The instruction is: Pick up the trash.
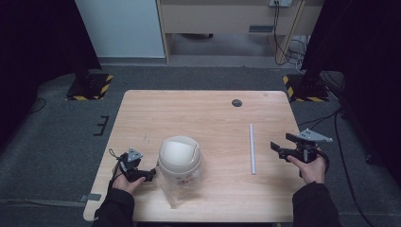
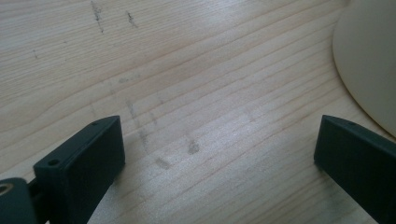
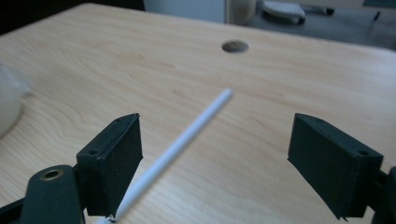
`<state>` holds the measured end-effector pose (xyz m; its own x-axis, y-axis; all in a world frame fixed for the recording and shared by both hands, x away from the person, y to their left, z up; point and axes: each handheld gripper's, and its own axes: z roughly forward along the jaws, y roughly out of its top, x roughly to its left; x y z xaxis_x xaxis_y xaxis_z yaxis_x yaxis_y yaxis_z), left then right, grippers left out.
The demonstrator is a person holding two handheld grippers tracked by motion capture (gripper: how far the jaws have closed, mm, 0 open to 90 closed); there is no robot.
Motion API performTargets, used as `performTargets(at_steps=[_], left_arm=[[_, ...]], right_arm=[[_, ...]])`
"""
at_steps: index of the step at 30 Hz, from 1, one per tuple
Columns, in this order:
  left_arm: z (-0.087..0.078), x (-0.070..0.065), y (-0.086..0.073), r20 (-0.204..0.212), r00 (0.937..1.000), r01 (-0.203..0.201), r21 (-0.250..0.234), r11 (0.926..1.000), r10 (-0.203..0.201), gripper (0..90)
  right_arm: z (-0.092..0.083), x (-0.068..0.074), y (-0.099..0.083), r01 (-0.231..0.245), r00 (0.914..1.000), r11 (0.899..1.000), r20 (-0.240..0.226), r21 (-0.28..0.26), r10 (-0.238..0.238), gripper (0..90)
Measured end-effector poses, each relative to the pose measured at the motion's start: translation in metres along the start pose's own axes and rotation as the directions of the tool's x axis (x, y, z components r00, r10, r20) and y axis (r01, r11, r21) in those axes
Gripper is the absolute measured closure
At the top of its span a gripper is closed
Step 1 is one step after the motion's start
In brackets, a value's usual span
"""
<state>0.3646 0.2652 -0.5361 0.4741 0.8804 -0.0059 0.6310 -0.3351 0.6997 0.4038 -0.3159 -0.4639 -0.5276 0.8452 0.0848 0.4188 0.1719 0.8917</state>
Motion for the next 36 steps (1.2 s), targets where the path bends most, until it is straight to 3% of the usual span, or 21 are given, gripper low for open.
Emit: performTargets(at_steps=[5,10,16,22,28,36], left_arm=[[0.000,0.000,0.000,-0.001,1.0000,0.000,-0.003,1.0000,0.000,0.9],[0.000,0.000,0.000,-0.001,1.0000,0.000,-0.003,1.0000,0.000,0.9],[0.000,0.000,0.000,-0.002,1.0000,0.000,-0.003,1.0000,0.000,0.9],[0.000,0.000,0.000,-0.003,1.0000,0.000,-0.001,1.0000,0.000,0.7],[0.000,-0.001,0.000,-0.007,1.0000,0.004,-0.002,1.0000,-0.004,0.4],[0.001,-0.002,0.000,-0.009,0.9999,0.007,0.001,1.0000,-0.007,0.0]], right_arm=[[-0.005,0.010,0.025,0.026,0.9983,0.996,-0.050,-0.085,-0.031,17.0],[-0.006,0.017,0.038,0.025,0.9973,0.992,-0.065,-0.126,-0.033,16.9],[-0.001,0.033,0.060,0.026,0.9941,0.983,-0.099,-0.184,-0.045,17.0],[0.009,0.049,0.079,0.025,0.9903,0.978,-0.129,-0.206,-0.052,14.8],[0.026,0.074,0.104,0.048,0.9789,0.974,-0.183,-0.221,-0.090,13.6],[0.051,0.102,0.122,0.049,0.9616,0.974,-0.253,-0.221,-0.106,13.7]])
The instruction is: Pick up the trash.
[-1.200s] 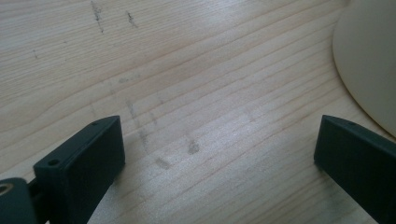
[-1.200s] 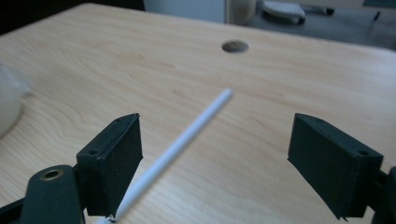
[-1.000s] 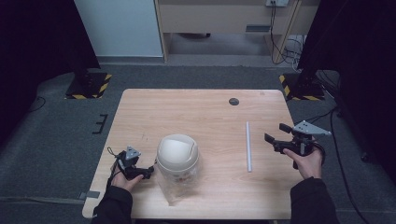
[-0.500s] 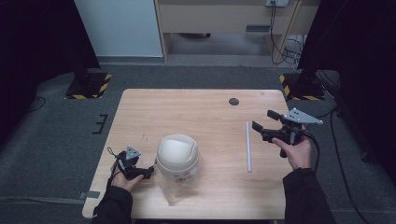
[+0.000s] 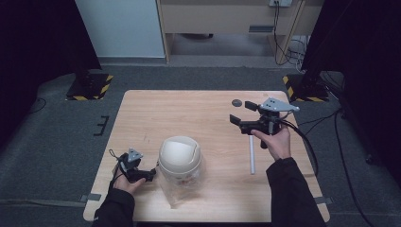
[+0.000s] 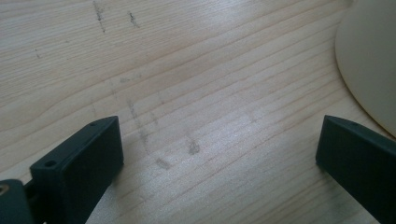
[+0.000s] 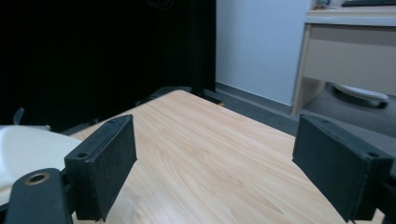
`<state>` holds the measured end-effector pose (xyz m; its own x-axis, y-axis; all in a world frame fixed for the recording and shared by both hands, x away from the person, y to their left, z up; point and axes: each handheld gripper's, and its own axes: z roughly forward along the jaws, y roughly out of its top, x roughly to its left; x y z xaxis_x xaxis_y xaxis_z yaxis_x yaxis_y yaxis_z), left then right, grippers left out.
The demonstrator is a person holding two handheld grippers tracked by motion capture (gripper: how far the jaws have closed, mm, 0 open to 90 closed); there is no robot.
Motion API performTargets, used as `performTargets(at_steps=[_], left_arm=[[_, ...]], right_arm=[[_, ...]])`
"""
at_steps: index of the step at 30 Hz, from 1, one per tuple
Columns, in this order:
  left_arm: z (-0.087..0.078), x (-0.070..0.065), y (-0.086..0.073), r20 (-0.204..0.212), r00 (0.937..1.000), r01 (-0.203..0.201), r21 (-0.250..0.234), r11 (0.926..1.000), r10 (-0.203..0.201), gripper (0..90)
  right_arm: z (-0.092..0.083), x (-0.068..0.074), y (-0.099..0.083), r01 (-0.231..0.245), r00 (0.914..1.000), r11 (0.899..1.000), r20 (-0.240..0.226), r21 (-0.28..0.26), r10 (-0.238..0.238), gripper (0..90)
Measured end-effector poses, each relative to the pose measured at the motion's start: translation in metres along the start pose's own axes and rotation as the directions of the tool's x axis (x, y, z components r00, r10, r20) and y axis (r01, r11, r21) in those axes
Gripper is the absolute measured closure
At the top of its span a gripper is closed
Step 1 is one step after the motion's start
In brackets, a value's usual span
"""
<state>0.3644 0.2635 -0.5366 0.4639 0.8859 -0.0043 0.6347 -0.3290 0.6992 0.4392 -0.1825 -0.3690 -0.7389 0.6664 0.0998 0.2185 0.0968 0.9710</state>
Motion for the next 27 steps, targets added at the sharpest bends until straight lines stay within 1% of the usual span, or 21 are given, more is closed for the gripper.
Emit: performTargets(at_steps=[2,3,4,8,9,10,12,14,15,16,17,18,19,20,21,22,23,24,25,26,27], left_arm=[[0.000,0.000,0.000,-0.001,1.0000,0.001,0.000,1.0000,-0.001,0.0],[0.000,0.000,0.000,-0.001,1.0000,0.001,0.000,1.0000,-0.001,0.0],[0.000,0.000,0.000,-0.001,1.0000,0.001,0.001,1.0000,-0.001,0.0],[0.000,0.000,0.000,-0.003,1.0000,0.003,0.001,1.0000,-0.003,0.0],[0.000,0.000,0.000,-0.003,1.0000,0.003,0.001,1.0000,-0.003,0.0],[0.000,0.000,0.000,-0.002,1.0000,0.003,0.001,1.0000,-0.003,0.0],[0.000,0.000,0.000,-0.002,1.0000,0.003,0.001,1.0000,-0.003,0.0],[0.000,0.000,0.000,-0.002,1.0000,0.003,0.001,1.0000,-0.003,0.0],[0.000,0.000,0.000,-0.002,1.0000,0.003,0.001,1.0000,-0.003,0.0],[0.000,0.000,0.000,-0.002,1.0000,0.003,0.001,1.0000,-0.003,0.0],[0.000,0.000,0.000,-0.002,1.0000,0.003,0.001,1.0000,-0.003,0.0],[0.000,0.000,0.000,-0.002,1.0000,0.003,0.001,1.0000,-0.003,0.0],[0.000,0.000,0.000,-0.002,1.0000,0.003,0.001,1.0000,-0.003,0.0],[0.000,0.000,0.000,-0.002,1.0000,0.003,0.001,1.0000,-0.003,0.0],[0.000,0.000,0.000,-0.002,1.0000,0.003,0.001,1.0000,-0.003,0.0],[0.000,0.000,0.000,-0.002,1.0000,0.003,0.001,1.0000,-0.003,0.0],[0.000,0.000,0.000,-0.002,1.0000,0.003,0.002,1.0000,-0.003,0.0],[0.000,0.000,0.000,-0.002,1.0000,0.003,0.001,1.0000,-0.003,0.0],[0.000,0.000,0.000,-0.002,1.0000,0.003,0.001,1.0000,-0.003,0.0],[0.000,0.000,0.000,-0.002,1.0000,0.003,0.002,1.0000,-0.003,0.0],[0.000,0.000,0.000,-0.002,1.0000,0.003,0.002,1.0000,-0.003,0.0]], right_arm=[[0.010,0.007,0.002,0.007,0.9998,1.000,-0.019,0.007,-0.007,13.8],[0.010,0.007,0.002,0.007,0.9998,1.000,-0.019,0.007,-0.007,13.8],[0.022,0.015,0.004,0.015,0.9989,1.000,-0.045,0.023,-0.014,13.8],[0.040,0.029,0.005,0.020,0.9963,0.999,-0.084,0.029,-0.018,13.8],[0.040,0.029,0.005,0.020,0.9963,0.999,-0.084,0.029,-0.018,13.8],[0.049,0.035,0.004,0.019,0.9943,0.999,-0.106,0.038,-0.015,13.8],[0.056,0.041,0.002,0.018,0.9920,0.999,-0.125,0.040,-0.013,14.5],[0.064,0.046,-0.001,-0.004,0.9881,0.999,-0.154,0.039,0.010,14.8],[0.068,0.049,-0.003,0.006,0.9871,0.999,-0.160,0.052,0.002,14.8],[0.068,0.049,-0.003,0.006,0.9871,0.999,-0.160,0.052,0.002,14.8],[0.075,0.054,-0.007,0.017,0.9845,0.997,-0.175,0.076,-0.003,14.9],[0.075,0.054,-0.007,0.017,0.9845,0.997,-0.175,0.076,-0.003,14.9],[0.079,0.057,-0.009,0.022,0.9824,0.996,-0.187,0.088,-0.005,15.1],[0.083,0.060,-0.012,0.020,0.9795,0.995,-0.201,0.094,-0.001,15.7],[0.088,0.062,-0.016,0.005,0.9754,0.994,-0.220,0.108,0.019,15.9],[0.090,0.062,-0.019,0.014,0.9748,0.993,-0.223,0.120,0.013,16.1],[0.090,0.062,-0.019,0.014,0.9748,0.993,-0.223,0.120,0.013,16.1],[0.092,0.063,-0.022,0.024,0.9736,0.990,-0.228,0.136,0.007,16.2],[0.097,0.065,-0.029,0.042,0.9676,0.984,-0.253,0.171,0.003,16.9],[0.097,0.065,-0.029,0.042,0.9676,0.984,-0.253,0.171,0.003,16.9],[0.102,0.067,-0.035,0.058,0.9614,0.977,-0.275,0.207,0.002,17.8]])
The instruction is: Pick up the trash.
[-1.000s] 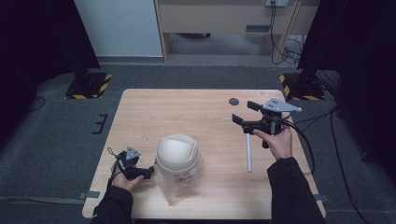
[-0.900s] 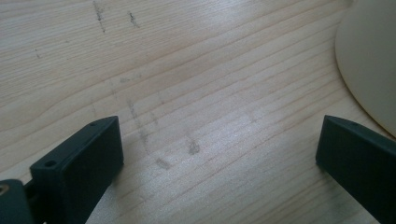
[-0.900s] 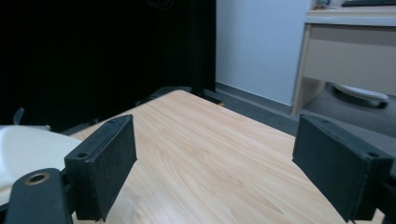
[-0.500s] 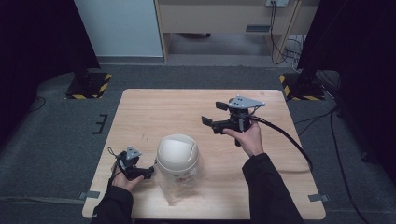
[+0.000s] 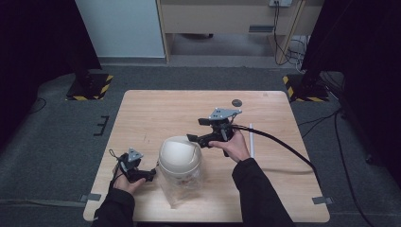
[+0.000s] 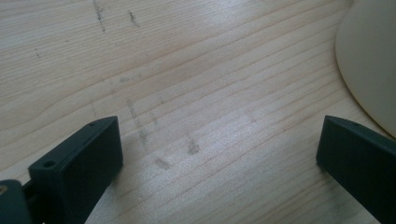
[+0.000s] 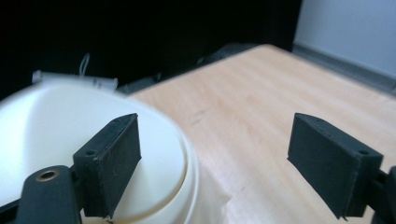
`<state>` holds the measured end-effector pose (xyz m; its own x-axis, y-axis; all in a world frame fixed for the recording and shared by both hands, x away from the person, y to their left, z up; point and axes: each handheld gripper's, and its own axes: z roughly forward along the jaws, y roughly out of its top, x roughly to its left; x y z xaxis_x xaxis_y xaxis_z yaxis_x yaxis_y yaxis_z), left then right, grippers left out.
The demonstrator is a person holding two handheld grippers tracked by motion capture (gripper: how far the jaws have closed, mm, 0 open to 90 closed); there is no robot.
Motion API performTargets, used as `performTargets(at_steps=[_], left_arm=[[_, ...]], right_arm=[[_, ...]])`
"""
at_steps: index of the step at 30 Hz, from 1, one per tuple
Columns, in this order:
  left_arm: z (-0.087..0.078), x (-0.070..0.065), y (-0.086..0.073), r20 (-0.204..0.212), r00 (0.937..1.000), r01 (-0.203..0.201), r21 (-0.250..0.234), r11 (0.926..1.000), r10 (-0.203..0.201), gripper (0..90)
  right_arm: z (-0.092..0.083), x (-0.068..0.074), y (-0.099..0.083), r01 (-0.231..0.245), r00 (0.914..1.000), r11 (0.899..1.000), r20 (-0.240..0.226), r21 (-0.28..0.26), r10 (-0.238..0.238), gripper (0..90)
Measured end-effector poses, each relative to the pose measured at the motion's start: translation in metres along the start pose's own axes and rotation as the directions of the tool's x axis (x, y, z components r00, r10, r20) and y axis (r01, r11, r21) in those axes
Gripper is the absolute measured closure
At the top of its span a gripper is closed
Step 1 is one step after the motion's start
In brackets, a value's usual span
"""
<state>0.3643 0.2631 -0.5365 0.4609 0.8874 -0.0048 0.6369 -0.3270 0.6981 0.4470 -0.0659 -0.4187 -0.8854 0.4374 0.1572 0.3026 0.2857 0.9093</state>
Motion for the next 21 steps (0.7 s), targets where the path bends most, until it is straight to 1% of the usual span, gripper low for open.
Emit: performTargets(at_steps=[3,5,9,11,12,13,15,16,17,18,20,21], left_arm=[[0.000,0.000,0.000,0.000,1.0000,0.000,0.000,1.0000,0.000,0.0],[0.000,0.000,0.000,0.000,1.0000,0.000,0.000,1.0000,0.000,0.0],[0.000,0.000,0.000,0.000,1.0000,0.000,0.000,1.0000,0.000,0.0],[0.000,0.000,0.000,0.000,1.0000,0.000,0.000,1.0000,0.000,0.0],[0.000,0.000,0.000,0.000,1.0000,0.000,0.000,1.0000,0.000,0.0],[0.000,0.000,0.000,0.000,1.0000,0.000,0.000,1.0000,0.000,0.0],[0.000,0.000,0.000,0.000,1.0000,0.000,0.000,1.0000,0.000,0.0],[0.000,0.000,0.000,0.000,1.0000,0.000,0.000,1.0000,0.000,0.0],[0.000,0.000,0.000,0.000,1.0000,0.000,0.000,1.0000,0.000,0.0],[0.000,0.000,0.000,0.000,1.0000,0.000,0.000,1.0000,0.000,0.0],[0.000,0.000,0.000,0.000,1.0000,0.000,0.000,1.0000,0.000,0.0],[0.000,0.000,0.000,0.000,1.0000,0.000,0.000,1.0000,0.000,0.0]], right_arm=[[0.007,-0.001,-0.005,0.003,0.9996,0.999,-0.029,0.044,-0.001,18.5],[0.009,-0.003,-0.007,0.001,0.9994,0.998,-0.035,0.065,0.001,18.8],[0.012,-0.005,-0.009,-0.001,0.9994,0.997,-0.035,0.076,0.004,18.9],[0.013,-0.006,-0.009,-0.004,0.9998,0.997,-0.020,0.079,0.005,19.2],[0.013,-0.007,-0.009,-0.002,1.0000,0.998,-0.008,0.067,0.002,19.8],[0.013,-0.007,-0.009,-0.002,1.0000,0.998,-0.008,0.067,0.002,19.8],[0.008,-0.008,-0.004,0.000,0.9999,0.999,0.017,0.038,-0.001,21.0],[0.008,-0.008,-0.004,0.000,0.9999,0.999,0.017,0.038,-0.001,21.0],[0.004,-0.009,-0.001,0.002,0.9997,1.000,0.026,0.024,-0.003,20.9],[-0.005,-0.010,0.005,0.005,0.9987,1.000,0.052,-0.009,-0.004,19.8],[-0.016,-0.011,0.012,0.011,0.9967,0.999,0.081,-0.042,-0.008,19.0],[-0.016,-0.011,0.012,0.011,0.9967,0.999,0.081,-0.042,-0.008,19.0]])
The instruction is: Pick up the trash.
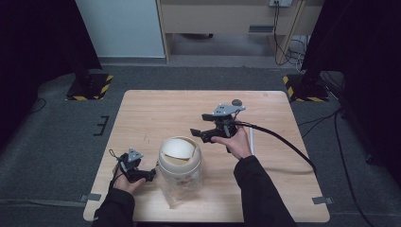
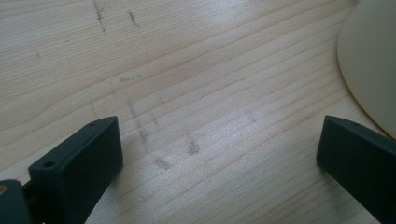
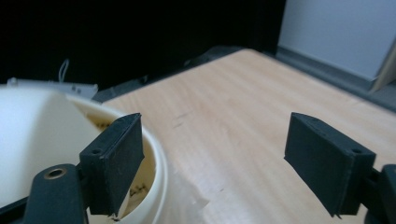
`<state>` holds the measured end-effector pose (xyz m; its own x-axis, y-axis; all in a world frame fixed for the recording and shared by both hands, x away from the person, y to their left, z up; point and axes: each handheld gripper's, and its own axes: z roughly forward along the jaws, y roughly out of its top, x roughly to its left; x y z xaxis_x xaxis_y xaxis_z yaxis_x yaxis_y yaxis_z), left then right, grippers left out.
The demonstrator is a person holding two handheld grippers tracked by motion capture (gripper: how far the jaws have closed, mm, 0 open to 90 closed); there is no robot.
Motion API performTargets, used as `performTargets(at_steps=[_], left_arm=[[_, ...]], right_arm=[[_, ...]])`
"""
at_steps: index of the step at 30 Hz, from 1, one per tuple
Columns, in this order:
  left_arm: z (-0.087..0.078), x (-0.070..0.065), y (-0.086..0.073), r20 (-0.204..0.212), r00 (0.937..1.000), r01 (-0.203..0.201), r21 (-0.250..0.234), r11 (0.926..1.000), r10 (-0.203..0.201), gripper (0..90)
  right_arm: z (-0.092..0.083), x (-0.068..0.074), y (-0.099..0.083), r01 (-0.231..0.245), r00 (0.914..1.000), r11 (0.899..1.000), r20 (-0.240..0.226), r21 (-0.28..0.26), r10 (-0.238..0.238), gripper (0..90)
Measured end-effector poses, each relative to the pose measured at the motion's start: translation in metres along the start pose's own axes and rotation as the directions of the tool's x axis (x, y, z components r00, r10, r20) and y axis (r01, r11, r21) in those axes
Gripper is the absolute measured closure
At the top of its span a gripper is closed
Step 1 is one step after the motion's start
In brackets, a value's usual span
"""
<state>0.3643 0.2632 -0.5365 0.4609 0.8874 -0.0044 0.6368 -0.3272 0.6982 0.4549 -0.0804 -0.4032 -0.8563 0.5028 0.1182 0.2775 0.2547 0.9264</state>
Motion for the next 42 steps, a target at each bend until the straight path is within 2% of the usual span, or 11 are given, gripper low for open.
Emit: performTargets(at_steps=[6,7,12,13,20,21,23,24,27,35,42], left_arm=[[0.000,0.000,0.000,0.000,1.0000,0.000,0.000,1.0000,0.000,0.0],[0.000,0.000,0.000,0.000,1.0000,0.000,0.000,1.0000,0.000,0.0],[0.000,0.000,0.000,0.000,1.0000,0.000,0.000,1.0000,0.000,0.0],[0.000,0.000,0.000,0.000,1.0000,0.000,0.000,1.0000,0.000,0.0],[0.000,0.000,0.000,0.000,1.0000,0.000,-0.001,1.0000,0.000,0.0],[0.000,0.000,0.000,0.000,1.0000,0.000,-0.001,1.0000,0.000,0.0],[0.000,0.000,0.000,0.000,1.0000,0.000,-0.001,1.0000,0.000,0.0],[0.000,0.000,0.000,0.000,1.0000,0.000,-0.001,1.0000,0.000,0.0],[0.000,0.000,0.000,0.000,1.0000,0.000,-0.001,1.0000,0.000,0.0],[0.000,0.000,0.000,0.000,1.0000,0.000,-0.002,1.0000,0.000,0.0],[0.000,0.000,0.000,0.000,1.0000,0.001,-0.002,1.0000,-0.001,0.0]], right_arm=[[-0.036,-0.012,0.017,-0.028,0.9942,0.992,0.100,-0.119,0.040,20.7],[-0.052,-0.020,0.018,-0.023,0.9864,0.990,0.158,-0.142,0.046,21.0],[-0.078,-0.031,0.012,-0.026,0.9727,0.985,0.223,-0.172,0.065,25.2],[-0.091,-0.036,0.007,-0.025,0.9593,0.983,0.272,-0.184,0.076,25.3],[-0.122,-0.048,-0.016,-0.049,0.9254,0.986,0.365,-0.157,0.104,24.7],[-0.131,-0.051,-0.024,-0.064,0.9106,0.987,0.396,-0.149,0.119,26.2],[-0.134,-0.052,-0.028,-0.067,0.9013,0.988,0.416,-0.137,0.119,26.7],[-0.139,-0.055,-0.037,-0.086,0.8847,0.989,0.447,-0.121,0.132,26.9],[-0.144,-0.059,-0.049,-0.119,0.8657,0.987,0.475,-0.112,0.158,27.3],[-0.138,-0.068,-0.082,-0.189,0.8345,0.981,0.521,-0.036,0.180,34.3],[-0.121,-0.073,-0.109,-0.244,0.8249,0.968,0.536,0.051,0.179,40.8]])
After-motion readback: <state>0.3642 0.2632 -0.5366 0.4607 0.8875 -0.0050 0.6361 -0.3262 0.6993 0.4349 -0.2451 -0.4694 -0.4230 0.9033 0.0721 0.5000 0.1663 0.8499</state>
